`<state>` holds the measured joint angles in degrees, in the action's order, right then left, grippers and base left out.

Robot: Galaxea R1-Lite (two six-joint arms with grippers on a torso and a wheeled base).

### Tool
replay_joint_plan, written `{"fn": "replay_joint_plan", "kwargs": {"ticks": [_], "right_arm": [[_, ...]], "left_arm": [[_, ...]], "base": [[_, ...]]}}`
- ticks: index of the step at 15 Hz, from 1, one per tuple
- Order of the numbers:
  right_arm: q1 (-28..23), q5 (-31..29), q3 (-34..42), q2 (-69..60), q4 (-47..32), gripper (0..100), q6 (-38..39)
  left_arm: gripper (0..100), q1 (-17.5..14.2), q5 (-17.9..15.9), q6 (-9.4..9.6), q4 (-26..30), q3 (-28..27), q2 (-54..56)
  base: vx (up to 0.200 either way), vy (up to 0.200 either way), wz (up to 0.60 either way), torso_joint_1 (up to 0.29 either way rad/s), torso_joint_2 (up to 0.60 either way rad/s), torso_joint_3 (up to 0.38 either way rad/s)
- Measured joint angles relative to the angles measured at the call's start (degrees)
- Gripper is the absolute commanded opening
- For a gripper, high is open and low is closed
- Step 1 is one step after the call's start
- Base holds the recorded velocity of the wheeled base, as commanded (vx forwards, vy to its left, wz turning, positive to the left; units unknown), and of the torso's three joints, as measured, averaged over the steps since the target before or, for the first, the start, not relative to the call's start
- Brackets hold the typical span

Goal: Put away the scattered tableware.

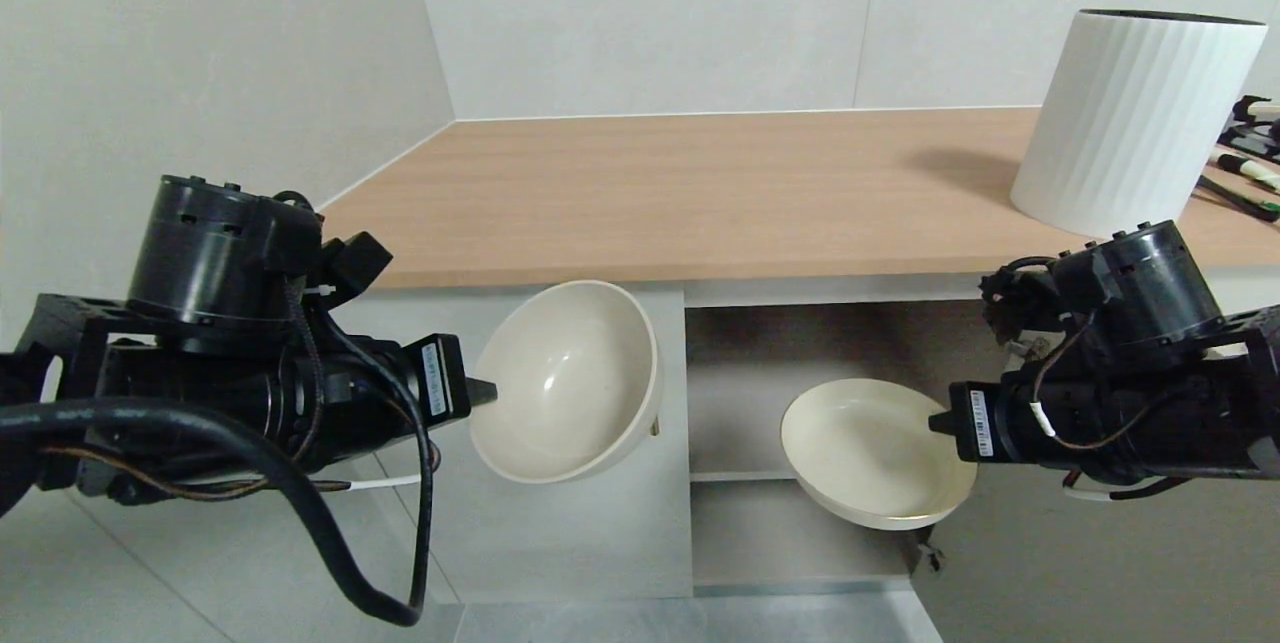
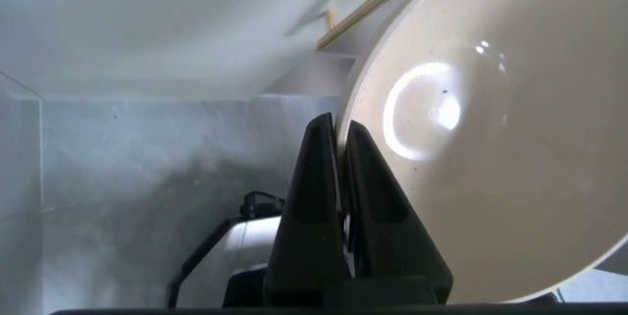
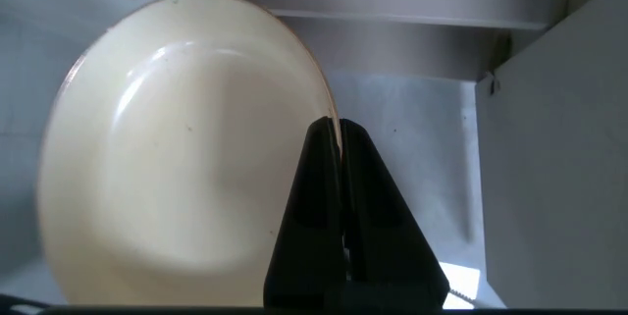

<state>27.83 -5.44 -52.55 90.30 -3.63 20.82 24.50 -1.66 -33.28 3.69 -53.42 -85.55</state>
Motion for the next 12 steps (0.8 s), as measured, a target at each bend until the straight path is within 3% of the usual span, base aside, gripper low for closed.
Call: {"fn": "replay_joint_plan", "kwargs": {"ticks": [5,12], "right_arm": [[0.0,0.0,0.0,0.4,-0.1,0,0.0],[0.0,0.0,0.0,1.2,0.0,0,0.0]], "left_arm": [[0,0.0,0.0,0.0,0.1,0.0,-0.1],[0,0.2,-0.6,0.24,0.1,0.1,-0.3]], "base": [[0.0,0.0,0.0,-0.099,0.42,0.313],[0.0,0.0,0.0,-0.011,0.04,0.032]]}}
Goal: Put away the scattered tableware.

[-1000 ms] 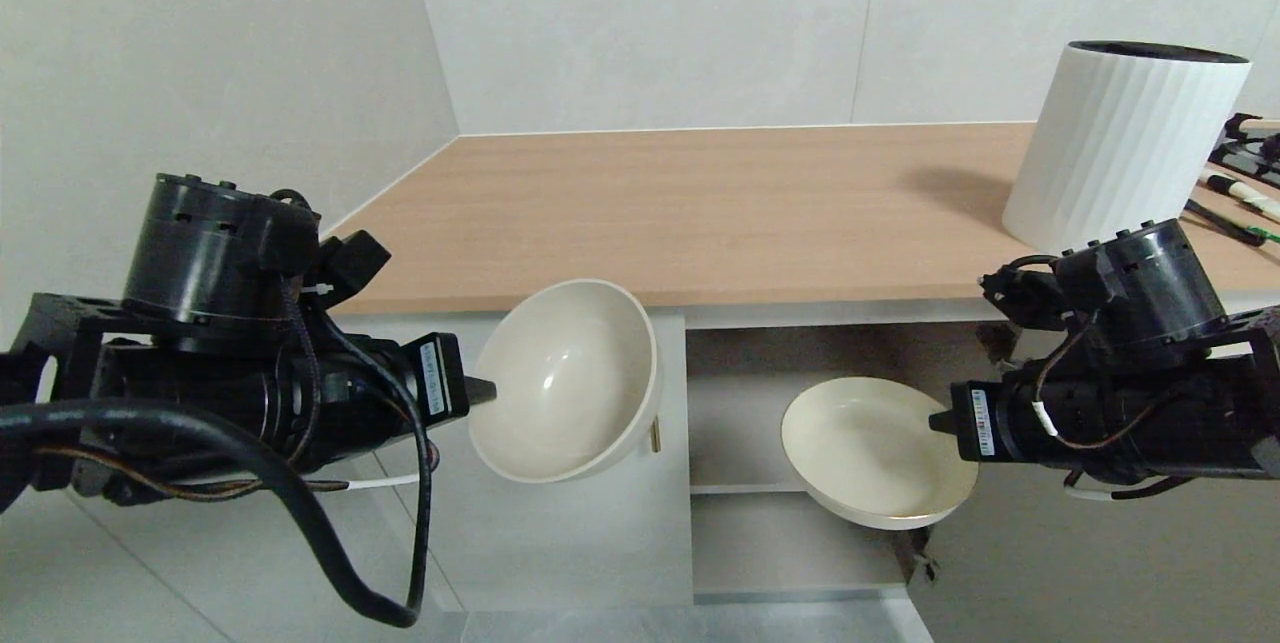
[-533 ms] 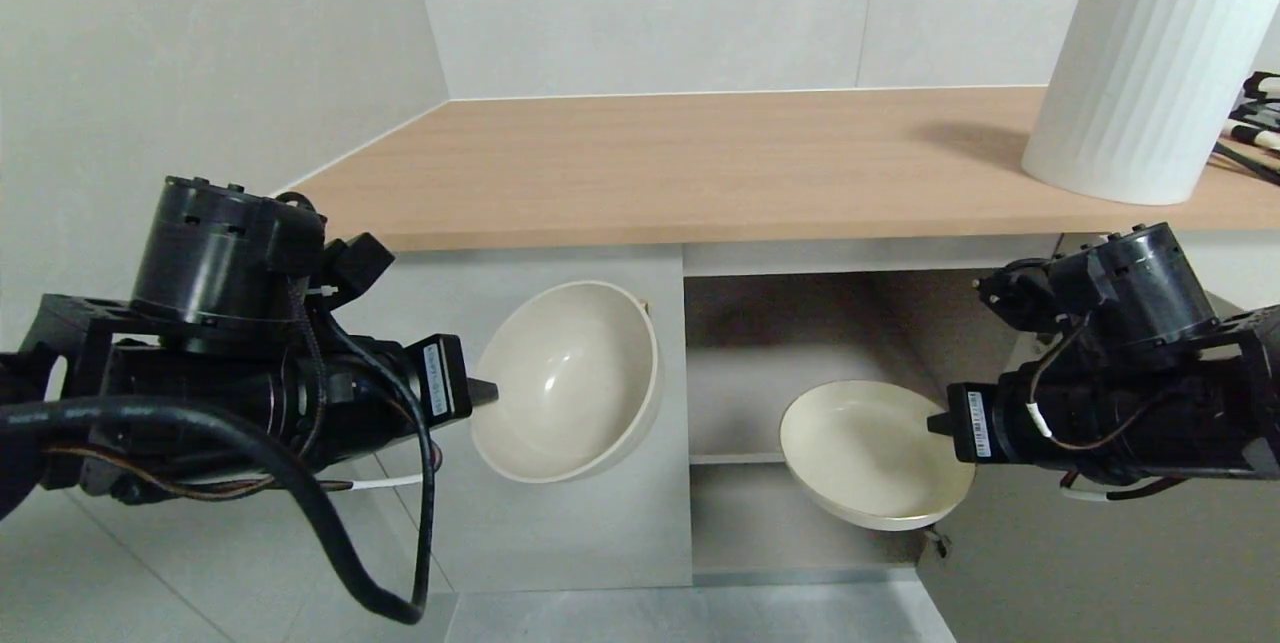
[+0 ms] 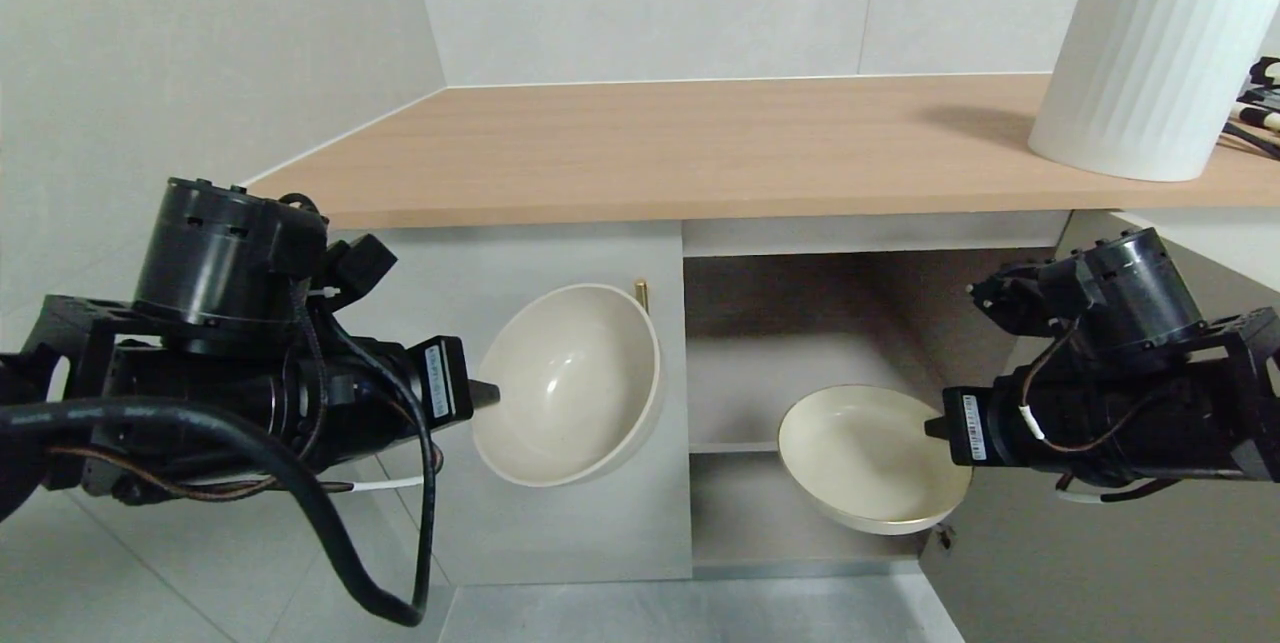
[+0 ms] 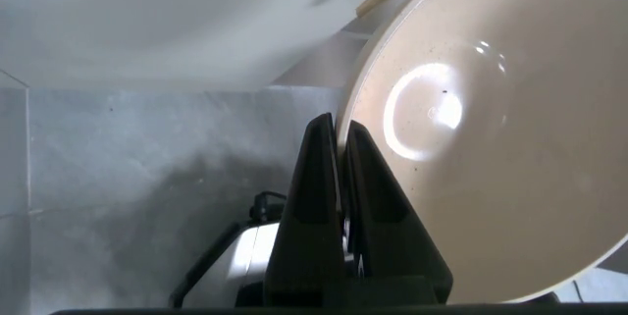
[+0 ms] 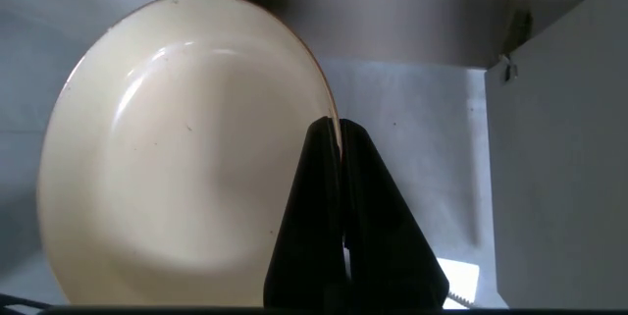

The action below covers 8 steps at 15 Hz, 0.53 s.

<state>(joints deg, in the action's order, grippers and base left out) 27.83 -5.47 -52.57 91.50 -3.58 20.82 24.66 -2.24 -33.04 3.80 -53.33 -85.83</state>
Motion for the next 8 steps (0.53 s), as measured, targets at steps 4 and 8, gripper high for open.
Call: {"fn": "replay_joint_plan", "kwargs": {"ticks": [4,8], "right_arm": [[0.0,-0.6,0.0,4.5,3.9,0,0.1],[-0.5,-1.7,0.0,12.6,13.1,0,2.1]], "left_arm": [[0,0.7,-0.5,1.43,0.2,0.7,-2.0],[0,2.0,-0.4,1.45,0.8,0.9,-4.3]], "base": [[0.0,0.0,0.0,0.0,0.0,0.0],[0.0,0.0,0.0,0.0,0.0,0.0]]}}
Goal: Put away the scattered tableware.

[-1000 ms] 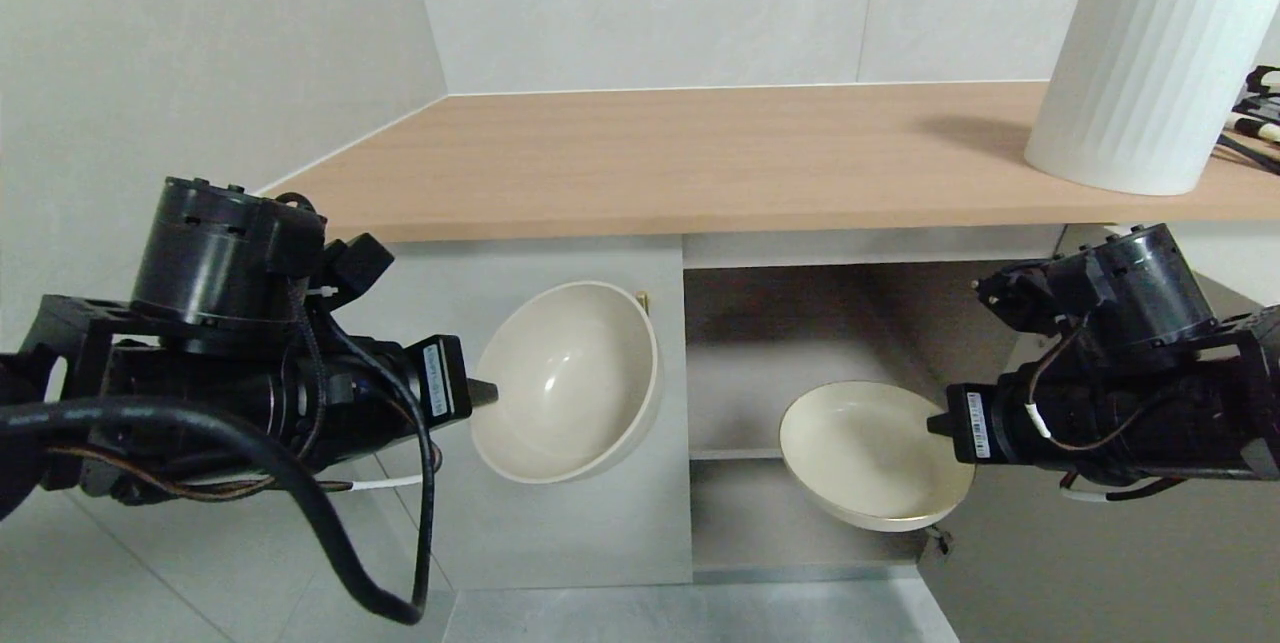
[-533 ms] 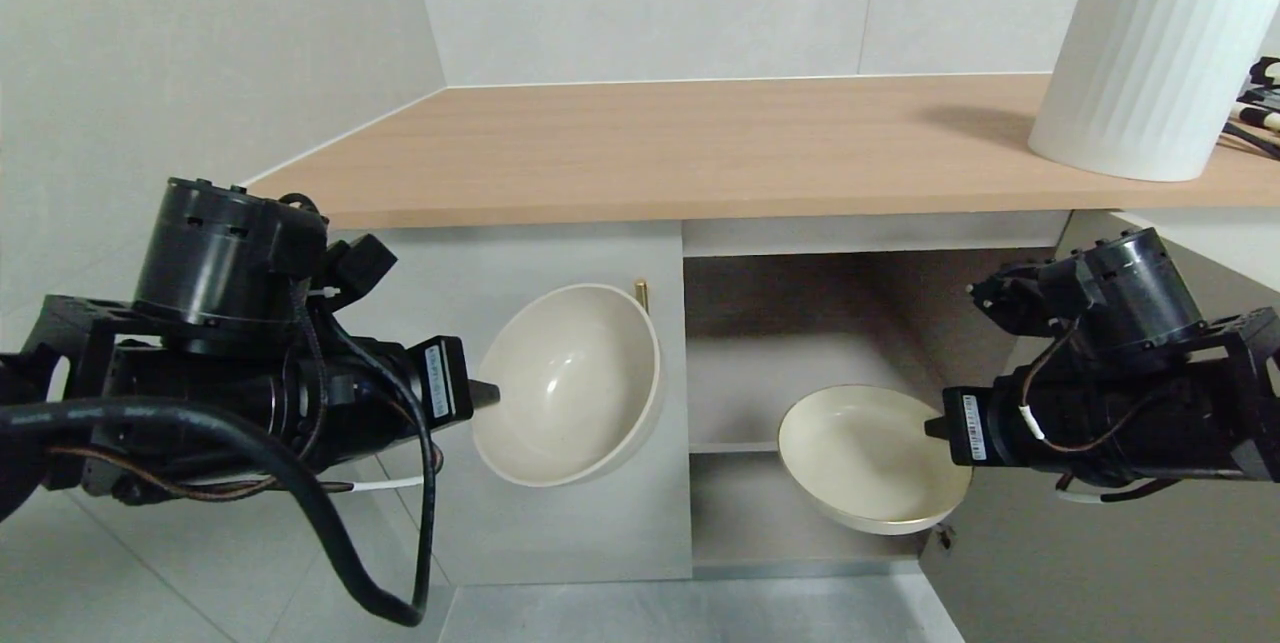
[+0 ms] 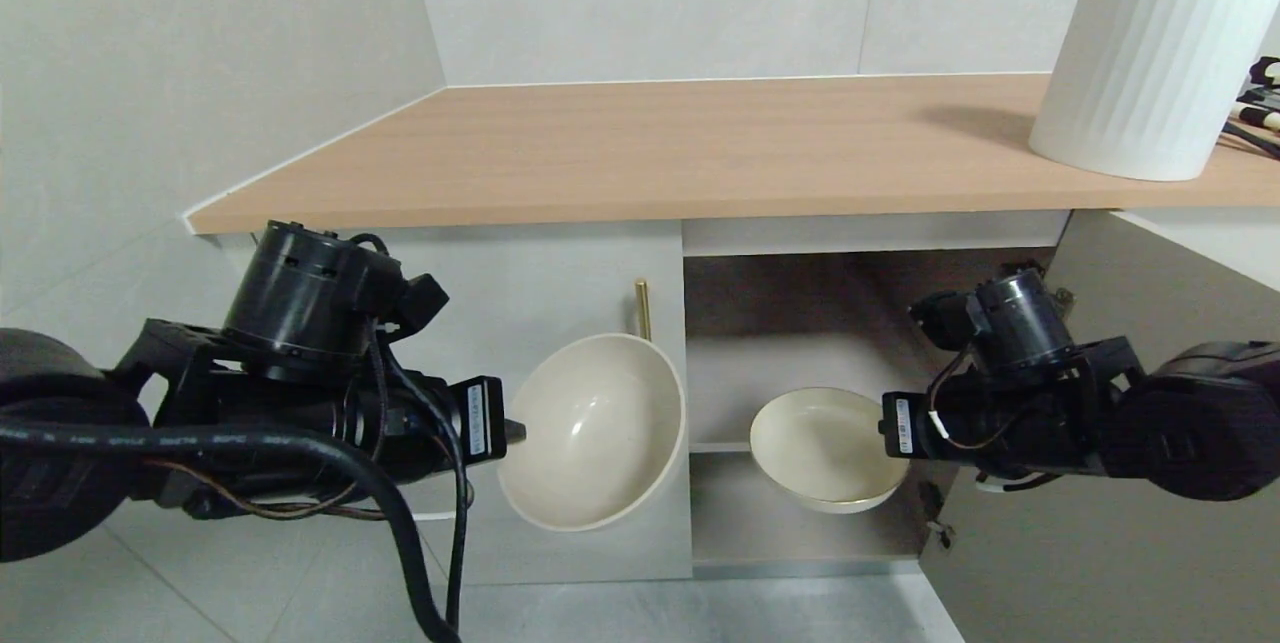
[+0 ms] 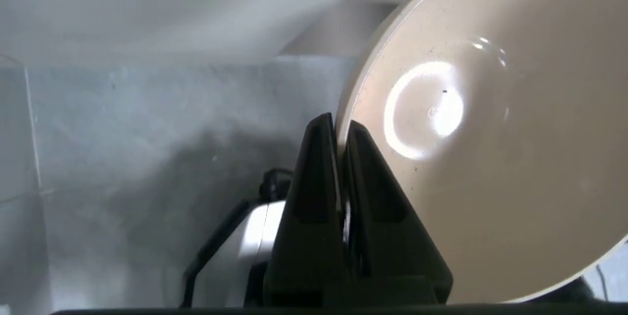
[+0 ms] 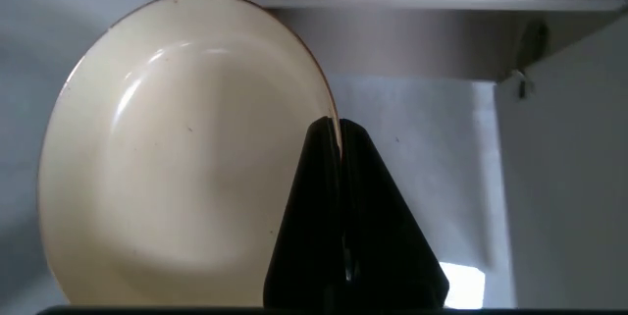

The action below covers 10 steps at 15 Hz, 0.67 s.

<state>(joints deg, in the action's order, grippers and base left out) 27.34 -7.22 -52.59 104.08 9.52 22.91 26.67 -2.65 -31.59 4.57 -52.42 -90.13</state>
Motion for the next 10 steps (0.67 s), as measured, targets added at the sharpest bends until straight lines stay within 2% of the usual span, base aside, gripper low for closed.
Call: {"fn": "replay_joint_plan", "kwargs": {"ticks": [8,10], "right_arm": [[-3.4,-5.8,-0.5,21.2,29.2,0,2.2],[-4.4,-6.1,-1.3,25.4,32.8,0,2.0]], "left_arm": [[0,1.0,0.3,-0.02,0.1,0.3,-2.5],[0,1.2,0.3,-0.07,0.1,0.3,-2.7]], "base": [[0.0,0.0,0.0,0.0,0.0,0.0],[0.0,0.0,0.0,0.0,0.0,0.0]]}}
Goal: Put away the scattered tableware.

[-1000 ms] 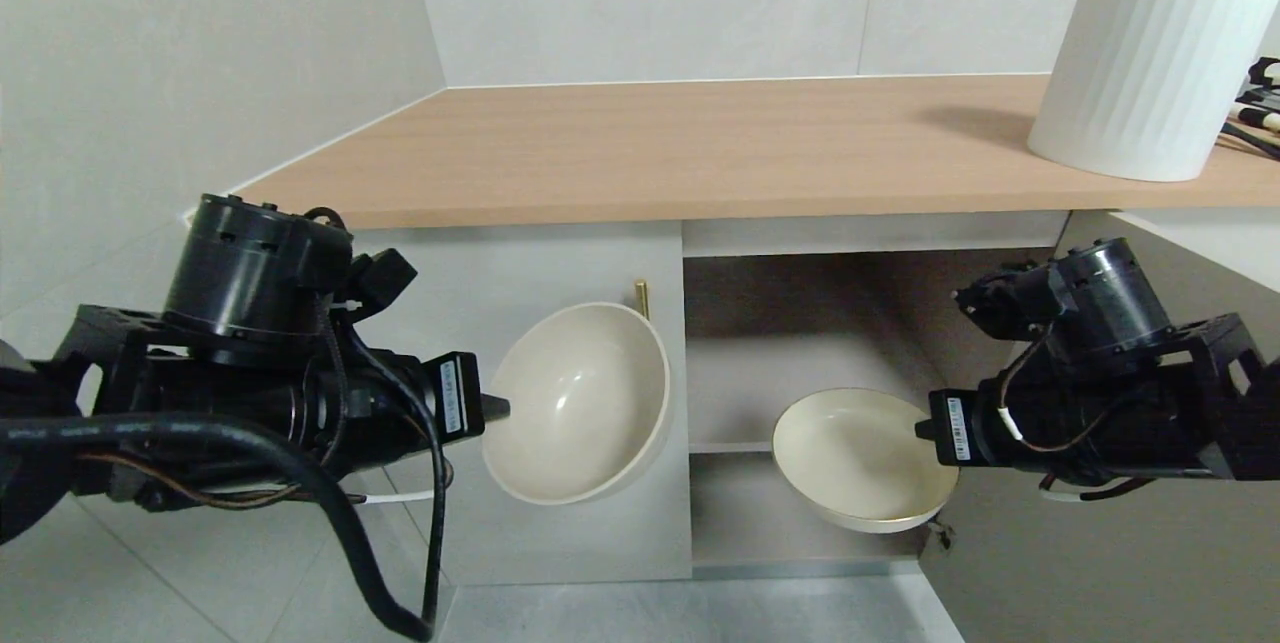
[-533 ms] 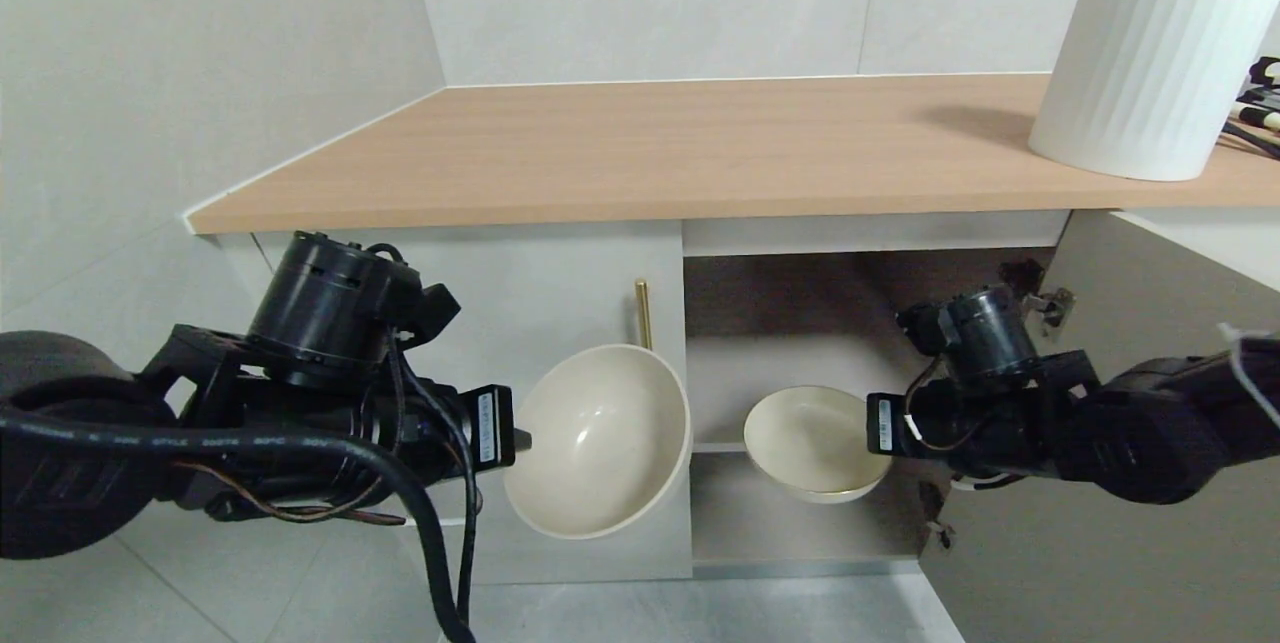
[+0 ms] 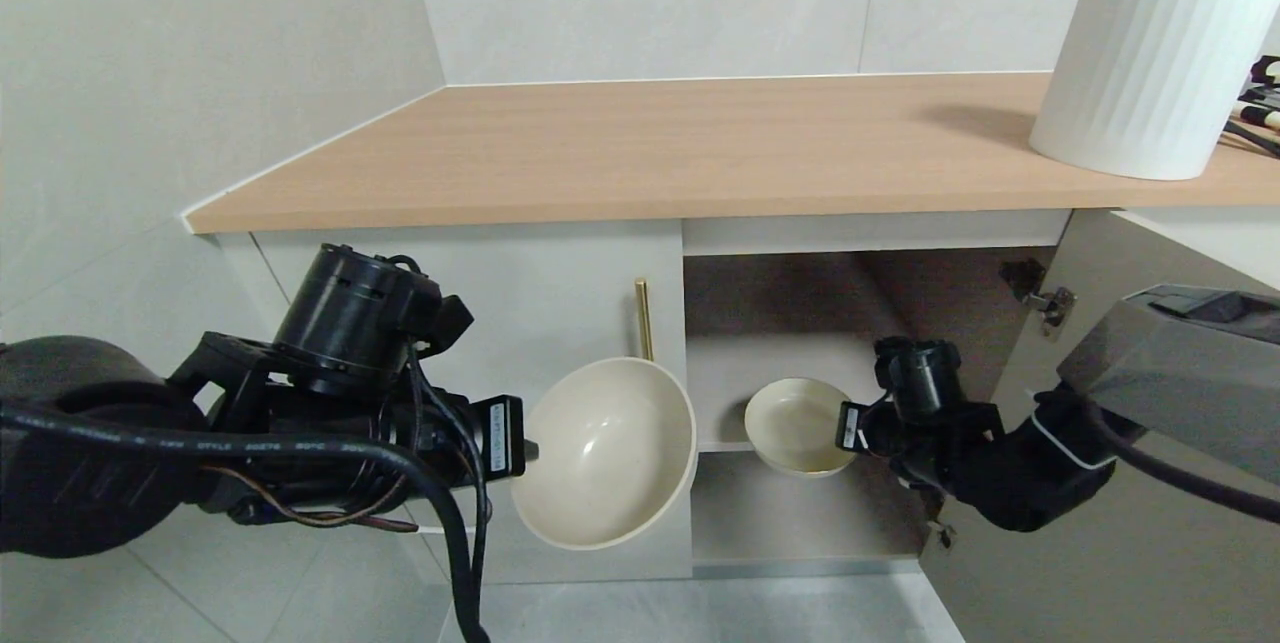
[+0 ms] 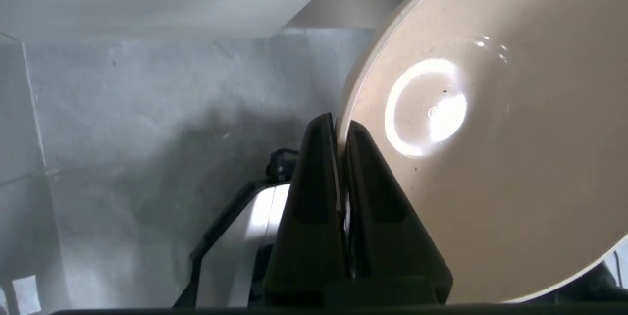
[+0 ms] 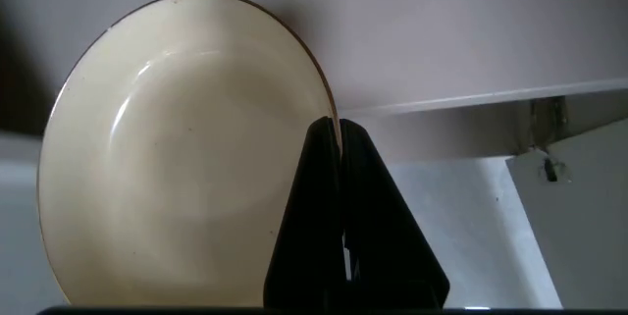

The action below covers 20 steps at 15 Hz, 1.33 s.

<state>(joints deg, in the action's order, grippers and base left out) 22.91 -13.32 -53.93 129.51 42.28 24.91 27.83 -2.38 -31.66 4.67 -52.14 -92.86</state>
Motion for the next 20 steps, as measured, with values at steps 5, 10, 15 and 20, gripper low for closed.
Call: {"fn": "replay_joint_plan", "kwargs": {"ticks": [5,10,15,20], "right_arm": [[-2.9,-0.2,-6.6,7.2,0.1,0,0.1],[-4.1,-0.6,-12.6,11.1,-0.1,0,0.2],[-5.2,-2.2,-18.7,13.8,-2.7,0,0.3],[-6.0,-3.1,-23.7,16.2,-2.7,0,1.4]], "left_arm": [[0,0.3,0.2,-0.04,0.0,0.0,-0.5],[0,0.5,0.2,-0.04,0.0,0.0,-0.7],[0,0.5,0.2,-0.04,0.0,0.0,-1.2],[0,0.5,0.2,-0.04,0.0,0.0,-1.6]], "base": [[0.0,0.0,0.0,0.0,0.0,0.0],[0.0,0.0,0.0,0.0,0.0,0.0],[0.0,0.0,0.0,0.0,0.0,0.0],[0.0,0.0,0.0,0.0,0.0,0.0]]}}
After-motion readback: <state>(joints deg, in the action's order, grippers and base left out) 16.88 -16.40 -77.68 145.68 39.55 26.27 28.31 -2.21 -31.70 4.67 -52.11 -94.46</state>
